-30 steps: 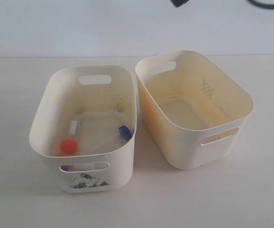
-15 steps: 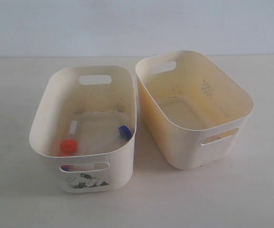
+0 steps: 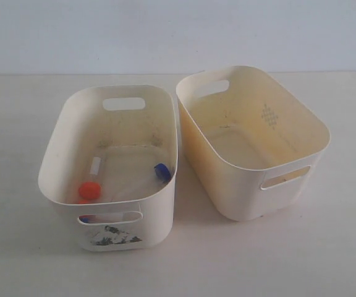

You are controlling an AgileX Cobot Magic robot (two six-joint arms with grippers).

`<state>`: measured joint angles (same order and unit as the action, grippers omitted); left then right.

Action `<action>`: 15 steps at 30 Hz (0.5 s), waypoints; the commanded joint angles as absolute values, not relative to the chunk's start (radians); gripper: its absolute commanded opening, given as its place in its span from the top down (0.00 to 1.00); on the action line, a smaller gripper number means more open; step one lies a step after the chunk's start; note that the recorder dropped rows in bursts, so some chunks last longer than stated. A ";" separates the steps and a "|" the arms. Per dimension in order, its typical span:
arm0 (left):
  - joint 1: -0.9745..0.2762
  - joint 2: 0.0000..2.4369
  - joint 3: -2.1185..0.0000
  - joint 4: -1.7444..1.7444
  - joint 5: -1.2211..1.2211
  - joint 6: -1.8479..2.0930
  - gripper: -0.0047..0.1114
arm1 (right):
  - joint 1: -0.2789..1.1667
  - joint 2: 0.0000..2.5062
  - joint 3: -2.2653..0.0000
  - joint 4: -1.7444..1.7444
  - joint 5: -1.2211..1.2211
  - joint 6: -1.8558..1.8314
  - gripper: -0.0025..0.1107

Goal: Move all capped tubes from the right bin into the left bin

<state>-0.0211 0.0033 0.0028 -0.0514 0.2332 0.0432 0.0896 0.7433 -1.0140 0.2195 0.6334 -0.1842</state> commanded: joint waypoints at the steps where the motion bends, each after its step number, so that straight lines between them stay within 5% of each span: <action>1: -0.020 0.000 0.000 -0.052 0.232 0.035 0.92 | -0.001 0.508 -0.701 0.229 0.453 -0.197 0.98; 11: -0.020 0.000 0.000 -0.052 0.232 0.035 0.92 | -0.021 0.120 0.000 0.228 -0.037 -0.197 0.98; 15: -0.020 0.000 0.000 -0.052 0.232 0.035 0.92 | -0.019 0.001 0.000 0.208 0.227 -0.242 0.98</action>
